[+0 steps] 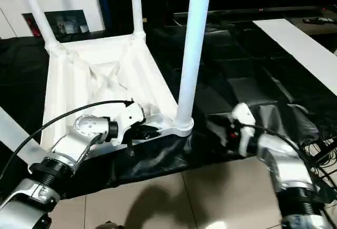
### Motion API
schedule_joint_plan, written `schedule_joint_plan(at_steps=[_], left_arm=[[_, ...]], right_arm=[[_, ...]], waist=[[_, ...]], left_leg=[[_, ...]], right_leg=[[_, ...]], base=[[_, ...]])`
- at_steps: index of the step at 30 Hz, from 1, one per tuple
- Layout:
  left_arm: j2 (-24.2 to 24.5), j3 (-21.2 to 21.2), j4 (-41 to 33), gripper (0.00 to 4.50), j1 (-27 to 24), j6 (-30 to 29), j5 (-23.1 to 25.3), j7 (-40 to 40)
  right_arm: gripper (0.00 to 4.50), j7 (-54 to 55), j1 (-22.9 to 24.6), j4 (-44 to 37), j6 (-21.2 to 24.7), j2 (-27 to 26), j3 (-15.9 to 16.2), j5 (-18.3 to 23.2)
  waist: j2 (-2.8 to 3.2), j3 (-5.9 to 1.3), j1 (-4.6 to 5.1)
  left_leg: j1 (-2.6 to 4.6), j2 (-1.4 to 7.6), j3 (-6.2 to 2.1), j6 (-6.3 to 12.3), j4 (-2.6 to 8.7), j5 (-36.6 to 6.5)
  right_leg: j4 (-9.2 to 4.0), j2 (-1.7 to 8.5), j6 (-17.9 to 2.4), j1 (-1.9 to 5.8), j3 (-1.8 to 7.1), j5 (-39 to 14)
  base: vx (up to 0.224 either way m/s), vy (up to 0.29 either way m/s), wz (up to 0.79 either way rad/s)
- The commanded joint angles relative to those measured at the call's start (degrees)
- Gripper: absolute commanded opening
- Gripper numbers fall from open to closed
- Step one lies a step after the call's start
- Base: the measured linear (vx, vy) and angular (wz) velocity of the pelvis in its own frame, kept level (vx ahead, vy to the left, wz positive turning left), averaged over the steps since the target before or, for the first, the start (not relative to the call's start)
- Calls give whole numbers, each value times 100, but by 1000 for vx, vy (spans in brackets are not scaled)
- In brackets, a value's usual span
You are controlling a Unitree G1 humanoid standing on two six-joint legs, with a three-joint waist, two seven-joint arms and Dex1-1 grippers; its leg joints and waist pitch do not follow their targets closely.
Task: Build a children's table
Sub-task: Rotate leg to tighten
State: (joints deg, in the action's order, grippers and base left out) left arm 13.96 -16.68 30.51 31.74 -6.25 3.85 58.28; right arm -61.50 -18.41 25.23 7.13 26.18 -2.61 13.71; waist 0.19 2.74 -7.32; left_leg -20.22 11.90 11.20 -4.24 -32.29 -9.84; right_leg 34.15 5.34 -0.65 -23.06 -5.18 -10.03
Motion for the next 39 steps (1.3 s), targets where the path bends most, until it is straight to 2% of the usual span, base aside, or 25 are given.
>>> schedule_joint_plan(at_steps=[1, 2, 6, 7, 9, 10, 13, 16, 19, 21, 23, 25, 30, 31, 33, 39], left_arm=[[8, -180, 7, 0, -163, 0, -84, 268], [27, -187, -7, 0, -168, 5, -83, 293], [88, -193, -35, 0, -185, 15, -78, 330], [106, -191, -42, 0, -191, 17, -78, 338], [137, -187, -55, 0, -203, 16, -73, 344], [161, -184, -67, 0, -214, 12, -68, 346], [181, -182, -80, 0, -223, 4, -69, 351], [194, -184, -91, 0, -227, -11, -66, 345], [223, -186, -89, 0, -224, -14, -75, 342], [251, -179, -81, 0, -214, -10, -83, 352], [268, -175, -70, 0, -206, -1, -80, 353], [280, -172, -64, 0, -201, 0, -79, 352], [292, -188, -48, 0, -195, 2, -88, 343], [296, -192, -48, 0, -196, 1, -91, 343], [307, -200, -54, 0, -199, -4, -99, 349], [249, -194, -82, 0, -209, -77, -86, 234]], right_arm=[[445, 144, -186, 48, -171, -56, 102, -128], [445, 114, -259, 107, -173, -95, 139, -129], [445, 0, -468, 278, -176, -179, 261, -147], [429, -36, -539, 361, -187, -200, 303, -172], [429, -58, -695, 569, -247, -248, 374, -248], [400, -75, -866, 807, -292, -304, 431, -297], [389, -127, -1029, 1056, -372, -342, 509, -357], [349, -253, -1170, 1272, -405, -363, 589, -389], [338, -410, -1306, 1498, -480, -368, 700, -442], [308, -510, -1460, 1768, -620, -408, 755, -522], [302, -560, -1569, 1931, -700, -447, 799, -556], [278, -615, -1667, 2076, -780, -484, 855, -602], [236, -708, -1810, 2317, -918, -575, 928, -659], [227, -715, -1833, 2360, -942, -599, 935, -671], [221, -735, -1862, 2431, -989, -649, 952, -682], [204, -586, -1435, 2057, -747, -888, 867, -467]], waist=[[-112, -364, 2], [-127, -366, 5], [-124, -368, 4], [-119, -367, -2], [-109, -370, -3], [-114, -374, -2], [-116, -375, 4], [-110, -383, 4], [-115, -389, 0], [-108, -386, 2], [-87, -384, -2], [-96, -381, 7], [-81, -385, 14], [-56, -381, 9], [-74, -379, 17], [-84, -375, 37]], left_leg=[[-8, 136, -61, 435, 284, -1069], [-4, 139, -60, 429, 284, -1048], [-1, 143, -53, 454, 278, -1009], [-10, 145, -57, 450, 279, -981], [-5, 148, -54, 447, 275, -981], [-7, 149, -54, 435, 273, -961], [-16, 144, -53, 420, 267, -941], [-11, 146, -49, 450, 257, -891], [-14, 147, -48, 482, 250, -858], [-20, 148, -47, 464, 247, -908], [-9, 148, -49, 441, 248, -949], [-9, 149, -49, 420, 251, -985], [-5, 156, -56, 396, 252, -1026], [-5, 158, -58, 384, 252, -1058], [-8, 154, -59, 365, 256, -1103], [-7, 158, -62, 380, 264, -1104]], right_leg=[[-441, 323, -955, 287, 253, -1598], [-428, 318, -982, 284, 253, -1525], [-412, 318, -1039, 290, 257, -1435], [-393, 320, -1066, 291, 256, -1390], [-390, 321, -1096, 289, 257, -1331], [-382, 322, -1115, 292, 257, -1282], [-368, 330, -1163, 306, 259, -1245], [-348, 320, -1201, 308, 257, -1115], [-333, 320, -1249, 310, 252, -1041], [-337, 327, -1254, 308, 252, -1107], [-343, 330, -1243, 307, 256, -1173], [-346, 323, -1248, 304, 254, -1214], [-327, 317, -1302, 302, 254, -1138], [-331, 327, -1308, 298, 255, -1170], [-337, 324, -1288, 304, 256, -1200], [-339, 317, -1260, 306, 262, -1213]], base=[[0, 0, 0], [0, 0, 0], [0, 0, 0], [0, 0, 0], [0, 0, 0], [0, 0, 0], [0, 0, 0], [0, 0, 0], [0, 0, 0], [0, 0, 0], [0, 0, 0], [0, 0, 0], [0, 0, 0], [0, 0, 0], [0, 0, 0], [0, 0, 0]])
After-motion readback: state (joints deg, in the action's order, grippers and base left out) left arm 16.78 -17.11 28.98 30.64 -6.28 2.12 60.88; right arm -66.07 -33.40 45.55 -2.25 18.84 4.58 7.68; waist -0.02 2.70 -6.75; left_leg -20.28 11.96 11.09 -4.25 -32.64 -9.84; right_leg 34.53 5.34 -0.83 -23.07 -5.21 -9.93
